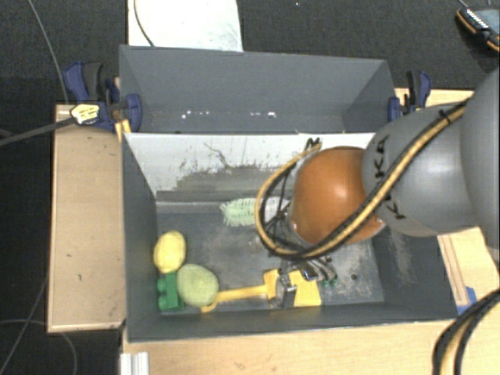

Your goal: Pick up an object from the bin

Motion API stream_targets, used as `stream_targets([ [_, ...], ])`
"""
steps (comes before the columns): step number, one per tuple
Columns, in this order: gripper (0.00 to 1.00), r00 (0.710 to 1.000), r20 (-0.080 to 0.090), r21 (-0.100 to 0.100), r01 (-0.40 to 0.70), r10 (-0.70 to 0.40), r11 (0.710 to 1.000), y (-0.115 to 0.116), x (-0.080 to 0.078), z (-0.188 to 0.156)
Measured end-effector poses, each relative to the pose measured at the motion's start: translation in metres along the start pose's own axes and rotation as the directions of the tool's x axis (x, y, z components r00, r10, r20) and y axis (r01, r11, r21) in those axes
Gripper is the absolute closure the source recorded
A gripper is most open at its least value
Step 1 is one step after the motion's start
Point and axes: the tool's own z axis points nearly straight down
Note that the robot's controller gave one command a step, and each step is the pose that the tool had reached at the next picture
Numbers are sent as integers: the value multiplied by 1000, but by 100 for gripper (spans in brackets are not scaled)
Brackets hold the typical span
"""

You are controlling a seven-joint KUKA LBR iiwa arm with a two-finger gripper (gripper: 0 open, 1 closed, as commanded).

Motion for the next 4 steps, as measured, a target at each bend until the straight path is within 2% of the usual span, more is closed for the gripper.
stream_targets([
  [1,0,951,7,1,309,-309,951,-17,4,-47],
  [2,0,989,-7,-2,149,-149,989,40,-4,7],
  [3,0,880,12,4,474,-474,880,48,-6,35],
  [4,100,989,-1,-2,150,-150,989,82,-17,37],
])
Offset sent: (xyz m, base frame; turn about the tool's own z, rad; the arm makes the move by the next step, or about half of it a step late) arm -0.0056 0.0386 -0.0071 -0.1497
